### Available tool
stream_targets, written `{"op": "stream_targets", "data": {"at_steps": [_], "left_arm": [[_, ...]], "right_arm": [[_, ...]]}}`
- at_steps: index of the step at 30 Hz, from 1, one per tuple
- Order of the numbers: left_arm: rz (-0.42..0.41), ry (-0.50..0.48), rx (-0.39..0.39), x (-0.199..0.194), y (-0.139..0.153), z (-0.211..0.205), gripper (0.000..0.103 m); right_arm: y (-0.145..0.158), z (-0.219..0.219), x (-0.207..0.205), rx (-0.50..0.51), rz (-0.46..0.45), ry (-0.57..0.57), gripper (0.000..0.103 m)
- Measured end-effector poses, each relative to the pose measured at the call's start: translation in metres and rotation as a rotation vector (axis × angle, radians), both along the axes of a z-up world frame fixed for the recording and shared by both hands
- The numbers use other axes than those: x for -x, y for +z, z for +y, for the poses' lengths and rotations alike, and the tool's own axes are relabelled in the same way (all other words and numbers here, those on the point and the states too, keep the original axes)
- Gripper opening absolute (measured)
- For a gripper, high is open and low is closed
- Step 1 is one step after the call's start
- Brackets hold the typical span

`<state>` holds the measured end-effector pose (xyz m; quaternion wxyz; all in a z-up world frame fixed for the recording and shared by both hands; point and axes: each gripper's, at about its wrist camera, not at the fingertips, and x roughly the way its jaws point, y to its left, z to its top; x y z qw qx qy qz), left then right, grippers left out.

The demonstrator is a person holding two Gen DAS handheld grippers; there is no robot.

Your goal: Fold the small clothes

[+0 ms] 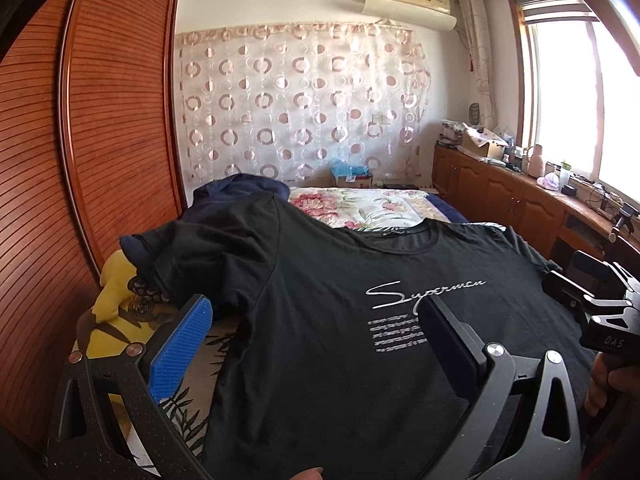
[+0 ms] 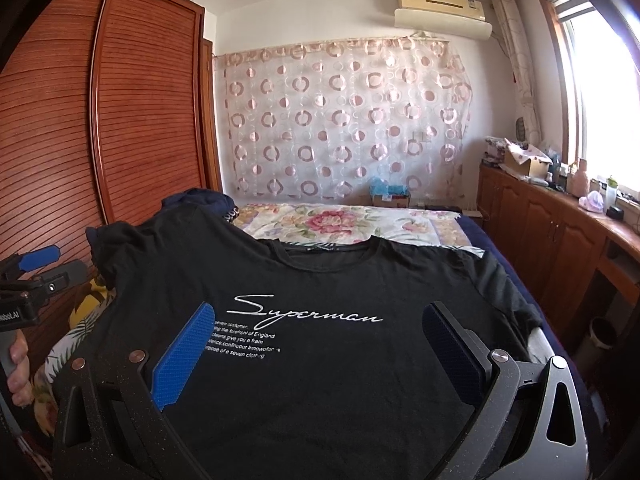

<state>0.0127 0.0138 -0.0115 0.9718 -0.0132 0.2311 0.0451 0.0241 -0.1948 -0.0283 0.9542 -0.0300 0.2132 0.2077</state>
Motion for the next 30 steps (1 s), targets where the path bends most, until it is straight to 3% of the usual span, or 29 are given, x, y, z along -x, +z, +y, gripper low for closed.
{"op": "stream_targets", "data": {"at_steps": [9,19,22,26,30], "left_arm": [[0.057,0.021,-0.035,-0.016,-0.009,0.041,0.103],[0.103,-0.023,0.006,-0.042,0.003,0.102,0.103],[0.119,-0.036,0.027,-0.055,0.008,0.121,0.089],[0.165,-0.086,0.084,-0.080,0.007,0.145,0.052],[0.217,-0.067,0.040,-0.103,-0.001,0.151,0.039]], "right_arm": [[-0.003,0.015,-0.022,0.015,0.031,0.067,0.103],[-0.007,0.008,-0.034,0.022,0.107,0.183,0.103],[-0.005,-0.002,-0.036,0.006,0.124,0.202,0.103],[-0.005,-0.016,-0.035,-0.006,0.129,0.210,0.103],[-0.005,-0.019,-0.034,-0.003,0.121,0.205,0.103]]}}
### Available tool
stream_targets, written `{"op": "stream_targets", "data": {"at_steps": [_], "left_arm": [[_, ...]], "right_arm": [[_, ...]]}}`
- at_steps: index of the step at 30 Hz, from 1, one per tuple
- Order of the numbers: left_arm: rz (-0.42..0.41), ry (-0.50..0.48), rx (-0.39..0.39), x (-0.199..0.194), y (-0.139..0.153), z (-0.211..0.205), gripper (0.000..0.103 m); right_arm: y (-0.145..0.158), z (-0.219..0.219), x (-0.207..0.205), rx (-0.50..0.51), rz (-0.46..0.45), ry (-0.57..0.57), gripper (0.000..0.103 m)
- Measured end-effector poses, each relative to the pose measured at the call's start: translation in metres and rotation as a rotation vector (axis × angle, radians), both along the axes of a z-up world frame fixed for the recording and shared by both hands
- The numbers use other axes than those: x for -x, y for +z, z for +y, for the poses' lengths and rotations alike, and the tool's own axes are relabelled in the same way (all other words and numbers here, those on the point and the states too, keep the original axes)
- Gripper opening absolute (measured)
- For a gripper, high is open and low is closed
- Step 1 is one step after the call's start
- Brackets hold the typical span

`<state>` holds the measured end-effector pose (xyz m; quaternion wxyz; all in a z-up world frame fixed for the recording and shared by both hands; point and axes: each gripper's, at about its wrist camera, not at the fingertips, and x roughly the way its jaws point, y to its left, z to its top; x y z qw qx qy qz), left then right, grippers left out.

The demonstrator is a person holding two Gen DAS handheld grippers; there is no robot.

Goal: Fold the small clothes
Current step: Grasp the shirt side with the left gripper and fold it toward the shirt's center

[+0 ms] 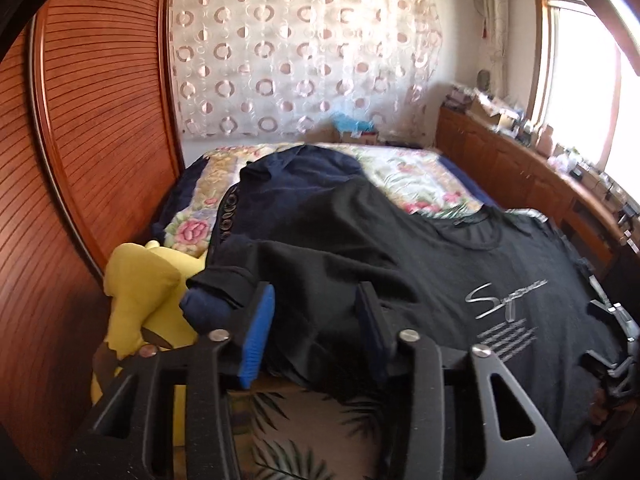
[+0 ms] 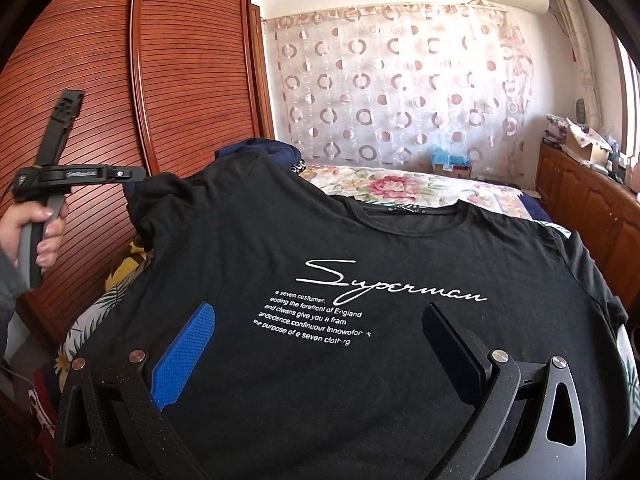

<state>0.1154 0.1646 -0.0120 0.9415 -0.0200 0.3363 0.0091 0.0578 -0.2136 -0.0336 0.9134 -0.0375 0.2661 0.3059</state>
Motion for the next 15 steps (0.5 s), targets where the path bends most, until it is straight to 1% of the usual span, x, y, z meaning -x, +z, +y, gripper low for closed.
{"op": "stream_targets", "data": {"at_steps": [2,3,5,7,8,9,12,13,15], "left_arm": [[0.041,0.005,-0.039,-0.008,-0.008,0.000,0.034],[0.063,0.005,-0.061,-0.011,-0.013,0.000,0.033],[0.090,-0.010,-0.079,-0.012,-0.018,0.000,0.033],[0.082,-0.014,-0.079,-0.009,-0.018,0.001,0.024],[0.078,-0.012,-0.074,-0.008,-0.017,0.001,0.014],[0.078,-0.011,-0.073,-0.007,-0.015,0.002,0.006],[0.063,-0.025,-0.092,-0.003,-0.006,-0.004,0.005],[0.054,-0.027,-0.097,-0.003,-0.002,-0.006,0.005],[0.024,-0.033,-0.103,0.000,0.011,-0.012,0.005]], "right_arm": [[0.001,0.000,0.001,0.000,0.000,-0.006,0.103],[0.001,-0.002,0.002,0.000,0.001,-0.009,0.103],[0.001,-0.002,0.003,-0.001,-0.001,-0.013,0.103],[0.002,0.000,0.006,-0.003,-0.007,-0.018,0.103],[0.001,0.003,0.005,-0.004,-0.003,-0.019,0.103],[0.002,0.004,0.004,-0.005,-0.003,-0.022,0.103],[0.001,0.005,0.003,-0.008,0.001,-0.032,0.103],[0.000,0.011,0.000,-0.005,0.001,-0.035,0.103],[-0.001,0.009,0.001,-0.009,0.004,-0.041,0.103]]}}
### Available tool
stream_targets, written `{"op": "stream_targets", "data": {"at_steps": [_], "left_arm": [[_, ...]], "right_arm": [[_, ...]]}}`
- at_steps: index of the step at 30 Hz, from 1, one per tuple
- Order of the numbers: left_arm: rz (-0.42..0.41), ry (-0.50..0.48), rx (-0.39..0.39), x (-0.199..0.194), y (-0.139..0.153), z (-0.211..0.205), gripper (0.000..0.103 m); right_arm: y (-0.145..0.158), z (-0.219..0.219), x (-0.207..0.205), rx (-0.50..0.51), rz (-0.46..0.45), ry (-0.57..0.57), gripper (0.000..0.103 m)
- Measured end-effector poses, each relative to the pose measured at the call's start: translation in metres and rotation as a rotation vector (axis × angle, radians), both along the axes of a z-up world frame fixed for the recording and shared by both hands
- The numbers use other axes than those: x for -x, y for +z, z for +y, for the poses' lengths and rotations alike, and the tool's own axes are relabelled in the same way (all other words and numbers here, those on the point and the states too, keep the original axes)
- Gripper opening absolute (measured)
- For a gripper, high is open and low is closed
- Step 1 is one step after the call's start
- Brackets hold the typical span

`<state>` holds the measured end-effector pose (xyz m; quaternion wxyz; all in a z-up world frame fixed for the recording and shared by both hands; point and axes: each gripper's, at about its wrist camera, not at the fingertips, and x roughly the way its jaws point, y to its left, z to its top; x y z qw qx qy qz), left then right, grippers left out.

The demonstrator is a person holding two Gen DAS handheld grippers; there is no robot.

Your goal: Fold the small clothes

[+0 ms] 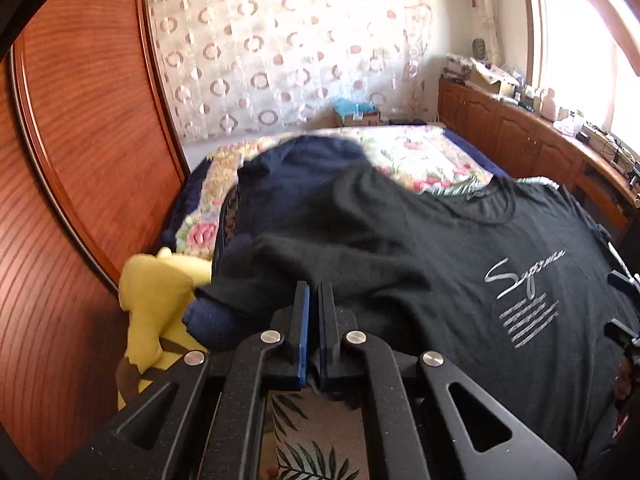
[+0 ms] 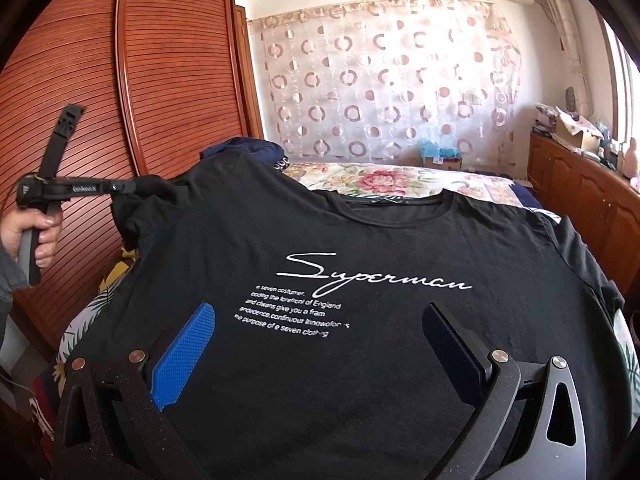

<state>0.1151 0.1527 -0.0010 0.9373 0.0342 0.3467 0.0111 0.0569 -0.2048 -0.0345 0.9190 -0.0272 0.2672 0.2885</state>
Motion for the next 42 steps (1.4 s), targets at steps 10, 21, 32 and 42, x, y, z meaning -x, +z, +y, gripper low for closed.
{"op": "stream_targets", "data": {"at_steps": [10,21,32,42], "left_arm": [[-0.090,-0.150,0.019,-0.019,0.055,-0.072,0.004],[-0.052,-0.225,0.020,-0.049,0.038,-0.121,0.046],[-0.012,-0.196,0.095,0.000,-0.010,-0.107,0.077],[-0.095,-0.076,0.109,0.049,-0.048,-0.092,0.077]], "right_arm": [[0.002,-0.005,0.004,-0.025,0.002,-0.043,0.103],[0.003,-0.017,0.012,-0.026,0.014,-0.112,0.103],[0.006,-0.006,0.020,-0.027,0.030,-0.133,0.103],[0.016,0.011,-0.002,0.012,0.042,-0.041,0.101]]}}
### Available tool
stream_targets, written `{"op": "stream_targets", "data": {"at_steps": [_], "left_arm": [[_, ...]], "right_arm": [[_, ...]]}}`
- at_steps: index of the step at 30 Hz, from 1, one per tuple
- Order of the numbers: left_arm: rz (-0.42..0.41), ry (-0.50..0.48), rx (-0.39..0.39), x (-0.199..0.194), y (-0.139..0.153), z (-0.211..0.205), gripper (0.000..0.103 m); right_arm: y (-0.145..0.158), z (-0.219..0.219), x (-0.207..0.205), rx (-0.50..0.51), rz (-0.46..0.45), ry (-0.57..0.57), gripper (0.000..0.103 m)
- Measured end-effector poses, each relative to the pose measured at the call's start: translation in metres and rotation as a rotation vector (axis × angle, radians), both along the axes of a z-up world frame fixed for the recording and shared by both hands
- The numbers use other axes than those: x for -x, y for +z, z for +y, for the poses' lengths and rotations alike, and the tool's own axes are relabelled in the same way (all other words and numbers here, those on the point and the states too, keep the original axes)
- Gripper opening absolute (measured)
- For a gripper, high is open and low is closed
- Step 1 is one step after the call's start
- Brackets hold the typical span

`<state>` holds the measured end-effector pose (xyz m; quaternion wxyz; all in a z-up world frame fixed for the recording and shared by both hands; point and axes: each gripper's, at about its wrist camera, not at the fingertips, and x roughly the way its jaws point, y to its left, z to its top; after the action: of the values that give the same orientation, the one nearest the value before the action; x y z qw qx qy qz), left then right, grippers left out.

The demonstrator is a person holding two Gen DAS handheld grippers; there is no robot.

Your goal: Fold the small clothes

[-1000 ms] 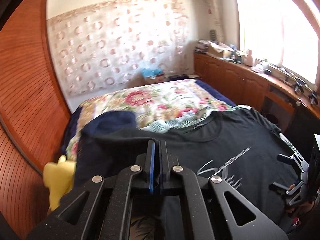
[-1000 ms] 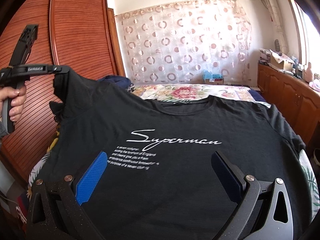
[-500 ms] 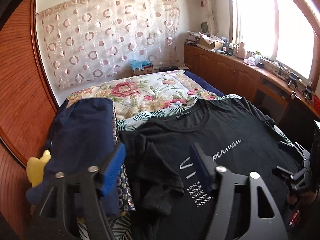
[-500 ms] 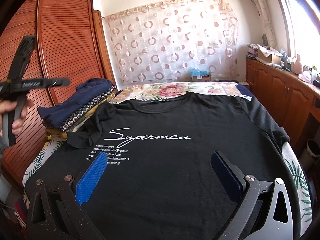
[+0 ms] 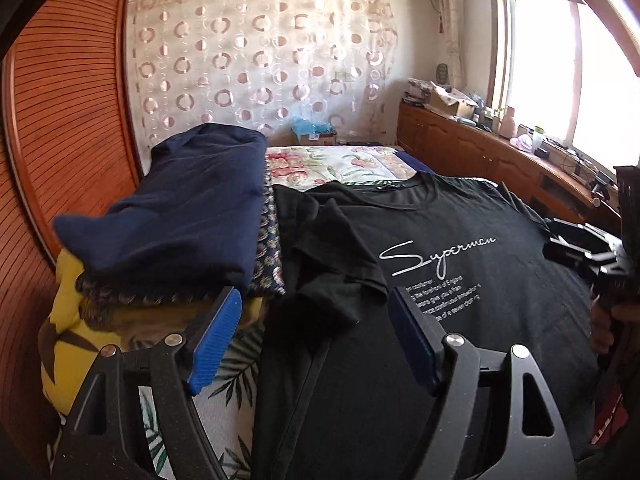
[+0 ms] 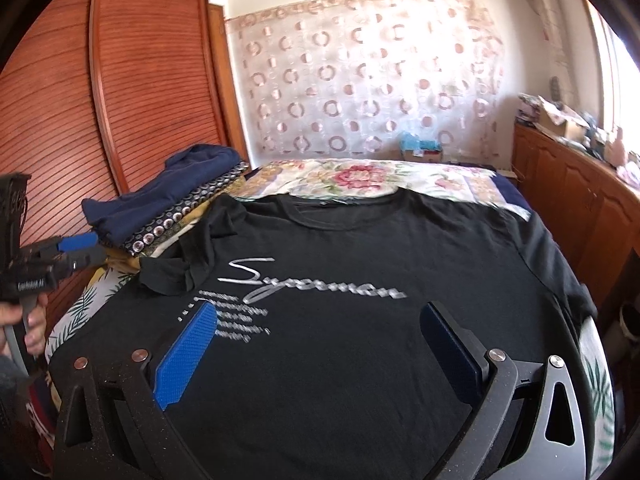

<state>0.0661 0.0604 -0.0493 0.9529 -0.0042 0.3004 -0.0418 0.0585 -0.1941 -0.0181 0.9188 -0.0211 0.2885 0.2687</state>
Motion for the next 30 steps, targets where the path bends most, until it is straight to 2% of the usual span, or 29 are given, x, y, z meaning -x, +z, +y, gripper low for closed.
{"op": "stream_targets", "data": {"at_steps": [6,8,9,11,13,19,24,30], "left_arm": [[-0.029,0.034,0.017,0.013,0.001,0.011,0.077],[-0.039,0.041,0.022,0.017,0.001,0.014,0.077],[-0.044,0.044,0.025,0.019,0.001,0.016,0.077],[-0.050,0.055,0.028,0.022,0.001,0.022,0.077],[-0.054,0.069,0.034,0.026,0.002,0.027,0.077],[-0.051,0.094,0.038,0.031,0.000,0.040,0.077],[-0.051,0.108,0.042,0.036,-0.001,0.046,0.077],[-0.046,0.109,0.043,0.035,-0.003,0.046,0.077]], "right_arm": [[0.015,0.034,-0.027,0.019,-0.066,0.080,0.099],[0.016,0.050,-0.037,0.009,-0.082,0.121,0.095],[0.014,0.057,-0.043,0.007,-0.079,0.145,0.092],[0.009,0.074,-0.054,-0.001,-0.058,0.204,0.075],[0.001,0.094,-0.064,0.006,-0.032,0.259,0.064],[-0.030,0.143,-0.093,0.052,0.079,0.365,0.063],[-0.047,0.178,-0.106,0.118,0.113,0.436,0.056],[-0.075,0.204,-0.128,0.243,0.160,0.425,0.054]]}}
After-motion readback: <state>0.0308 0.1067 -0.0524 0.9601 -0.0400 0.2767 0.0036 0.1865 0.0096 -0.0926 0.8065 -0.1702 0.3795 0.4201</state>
